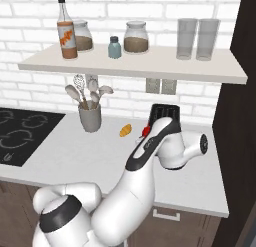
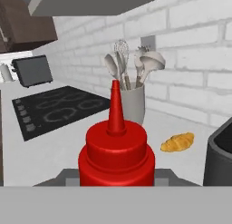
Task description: Put the shaker and condiment bottle from the counter next to their counterparts in the cabinet.
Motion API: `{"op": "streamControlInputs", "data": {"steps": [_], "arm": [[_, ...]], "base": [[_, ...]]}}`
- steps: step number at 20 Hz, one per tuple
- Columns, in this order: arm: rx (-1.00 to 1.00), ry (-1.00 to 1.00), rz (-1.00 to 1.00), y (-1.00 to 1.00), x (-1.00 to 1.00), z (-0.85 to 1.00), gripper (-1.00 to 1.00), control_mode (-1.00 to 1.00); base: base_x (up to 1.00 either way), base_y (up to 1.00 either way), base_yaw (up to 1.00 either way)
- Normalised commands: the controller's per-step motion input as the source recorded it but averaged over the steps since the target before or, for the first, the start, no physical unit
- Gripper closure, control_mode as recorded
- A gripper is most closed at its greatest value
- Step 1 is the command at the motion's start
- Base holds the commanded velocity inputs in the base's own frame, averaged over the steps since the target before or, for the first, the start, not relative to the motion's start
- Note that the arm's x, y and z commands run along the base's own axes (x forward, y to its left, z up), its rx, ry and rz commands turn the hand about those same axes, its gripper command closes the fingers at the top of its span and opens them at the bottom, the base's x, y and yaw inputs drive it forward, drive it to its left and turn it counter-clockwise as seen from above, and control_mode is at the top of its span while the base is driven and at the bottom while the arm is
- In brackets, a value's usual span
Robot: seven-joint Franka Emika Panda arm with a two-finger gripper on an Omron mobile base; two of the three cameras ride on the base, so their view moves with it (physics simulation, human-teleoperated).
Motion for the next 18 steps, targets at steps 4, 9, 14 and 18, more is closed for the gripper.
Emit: {"op": "streamControlInputs", "data": {"steps": [4, 9, 14, 18], "arm": [[0.0, -0.03, -0.03, 0.0, -0.56, 0.36, 1.0, -1.0], [0.0, -0.07, -0.04, 0.02, -0.62, 0.39, 1.0, -1.0], [0.0, -0.06, -0.02, 0.14, -0.51, 0.46, 1.0, -1.0], [0.0, -0.04, 0.0, 0.23, -0.44, 0.51, 1.0, -1.0]], "base": [[0.0, 0.0, 0.0], [0.0, 0.0, 0.0], [0.0, 0.0, 0.0], [0.0, 0.0, 0.0]]}}
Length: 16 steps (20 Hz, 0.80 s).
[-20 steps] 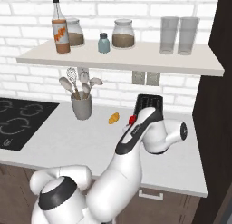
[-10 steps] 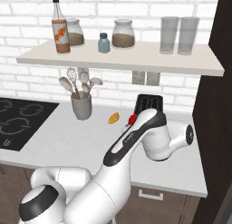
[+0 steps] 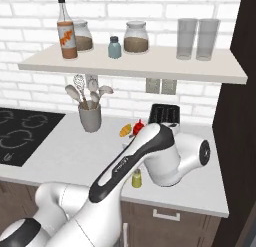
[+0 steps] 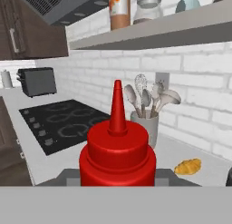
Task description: Put the shaker and condiment bottle from the counter next to their counterparts in the cabinet.
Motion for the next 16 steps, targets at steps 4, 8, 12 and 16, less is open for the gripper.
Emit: {"op": "streamControlInputs", "data": {"steps": [4, 8, 12, 16], "arm": [[0.0, -0.02, 0.0, 0.29, -0.36, 0.53, 1.0, -1.0], [0.0, 0.0, 0.0, 0.34, -0.33, 0.54, 1.0, -1.0], [0.0, 0.0, 0.0, 0.35, -0.34, 0.56, 1.0, -1.0], [0.0, 0.0, 0.0, 0.36, -0.33, 0.55, 1.0, -1.0]], "base": [[0.0, 0.0, 0.0], [0.0, 0.0, 0.0], [0.0, 0.0, 0.0], [0.0, 0.0, 0.0]]}}
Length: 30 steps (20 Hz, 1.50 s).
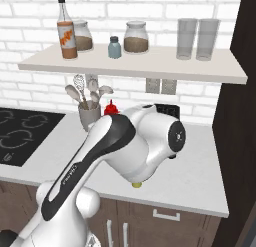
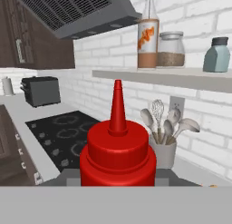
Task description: Put the shaker and condiment bottle from the counter next to their counterparts in the cabinet.
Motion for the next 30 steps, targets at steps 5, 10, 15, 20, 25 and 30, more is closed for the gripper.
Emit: {"op": "streamControlInputs", "data": {"steps": [5, 10, 15, 20, 25, 30], "arm": [[-0.01, 0.0, 0.0, 0.44, -0.3, 0.45, 1.0, -1.0], [-0.02, 0.0, 0.0, 0.48, -0.21, 0.5, 1.0, -1.0], [-0.02, 0.0, 0.0, 0.47, -0.16, 0.54, 1.0, -1.0], [-0.02, 0.0, 0.0, 0.36, -0.04, 0.63, 1.0, -1.0], [-0.02, 0.0, 0.0, 0.34, 0.0, 0.67, 1.0, -1.0], [-0.01, 0.0, 0.0, 0.31, 0.0, 0.56, 1.0, -1.0]], "base": [[0.0, 0.0, 0.0], [0.0, 0.0, 0.0], [0.0, 0.0, 0.0], [0.0, 0.0, 0.0], [0.0, 0.0, 0.0], [0.0, 0.0, 0.0]]}}
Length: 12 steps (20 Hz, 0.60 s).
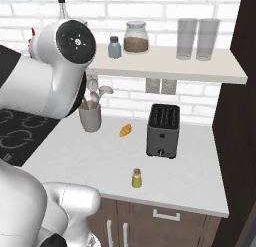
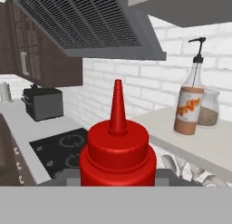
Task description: Put the shaker and condiment bottle from the counter next to their counterparts in the cabinet.
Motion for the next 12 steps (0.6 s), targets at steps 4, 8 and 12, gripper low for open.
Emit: {"op": "streamControlInputs", "data": {"steps": [4, 8, 12], "arm": [[-0.01, 0.01, 0.0, 0.33, 0.0, 0.28, 1.0, -1.0], [-0.01, 0.01, -0.03, 0.3, 0.01, 0.0, 1.0, -1.0], [-0.01, 0.0, -0.07, 0.25, 0.09, -0.03, 1.0, -1.0]], "base": [[0.0, 0.0, 0.0], [0.0, 0.0, 0.0], [0.0, 0.0, 0.0]]}}
